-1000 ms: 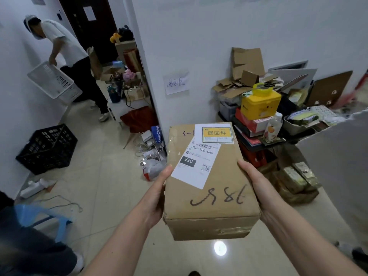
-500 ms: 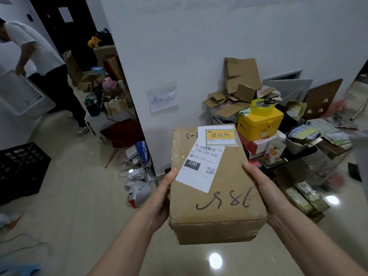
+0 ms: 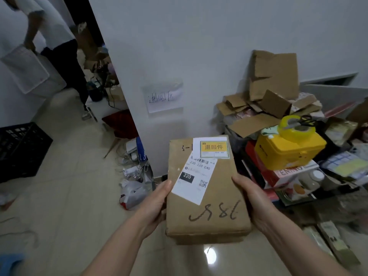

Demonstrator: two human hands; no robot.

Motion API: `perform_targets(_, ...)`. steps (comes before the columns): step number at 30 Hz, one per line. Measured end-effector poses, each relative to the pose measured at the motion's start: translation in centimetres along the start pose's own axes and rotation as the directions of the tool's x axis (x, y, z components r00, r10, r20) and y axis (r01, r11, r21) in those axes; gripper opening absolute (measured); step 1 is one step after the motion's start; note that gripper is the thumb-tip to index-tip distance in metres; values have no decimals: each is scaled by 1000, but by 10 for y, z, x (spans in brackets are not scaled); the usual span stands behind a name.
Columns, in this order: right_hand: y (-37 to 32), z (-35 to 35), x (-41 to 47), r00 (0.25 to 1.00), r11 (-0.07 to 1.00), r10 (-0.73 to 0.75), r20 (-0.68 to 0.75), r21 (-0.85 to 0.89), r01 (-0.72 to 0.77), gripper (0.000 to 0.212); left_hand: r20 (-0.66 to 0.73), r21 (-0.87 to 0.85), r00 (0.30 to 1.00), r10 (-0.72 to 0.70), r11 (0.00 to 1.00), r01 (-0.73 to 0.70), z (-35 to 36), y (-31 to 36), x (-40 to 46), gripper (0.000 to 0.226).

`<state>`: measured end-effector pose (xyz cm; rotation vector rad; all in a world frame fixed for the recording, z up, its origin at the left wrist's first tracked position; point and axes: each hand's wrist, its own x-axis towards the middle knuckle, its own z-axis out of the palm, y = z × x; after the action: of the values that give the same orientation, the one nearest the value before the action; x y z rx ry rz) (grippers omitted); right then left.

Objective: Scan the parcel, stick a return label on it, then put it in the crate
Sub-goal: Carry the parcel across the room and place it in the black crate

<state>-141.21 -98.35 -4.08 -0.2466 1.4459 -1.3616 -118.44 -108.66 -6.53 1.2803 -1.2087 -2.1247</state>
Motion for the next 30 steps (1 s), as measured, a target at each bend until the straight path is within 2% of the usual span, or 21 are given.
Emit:
perform_targets(3,-7,-1,55,999,998,25,44,-55,-23,39,-35,5,999,-6,1000,7,5,6,41,29)
perform_targets(8,-15,8,130,993,989,83,83,-132,-72,40,-74,-1,996,-50,999,50,-2,8,110,40)
perform_targets(17,14,25,278,983,970,180,-35,-160,-183,38,-131,11,980,-151,988,154,-42,4,257,34)
perform_targets(21,50,19,340,975,965,211,-75,-144,-220,39,-208,37,958,-196,977,208,-58,-30,320,36)
perform_targets(30,165,-24,479,953,907,273,-132,-295,-301,38,-292,8,899,-326,939,344,-75,-164,451,38)
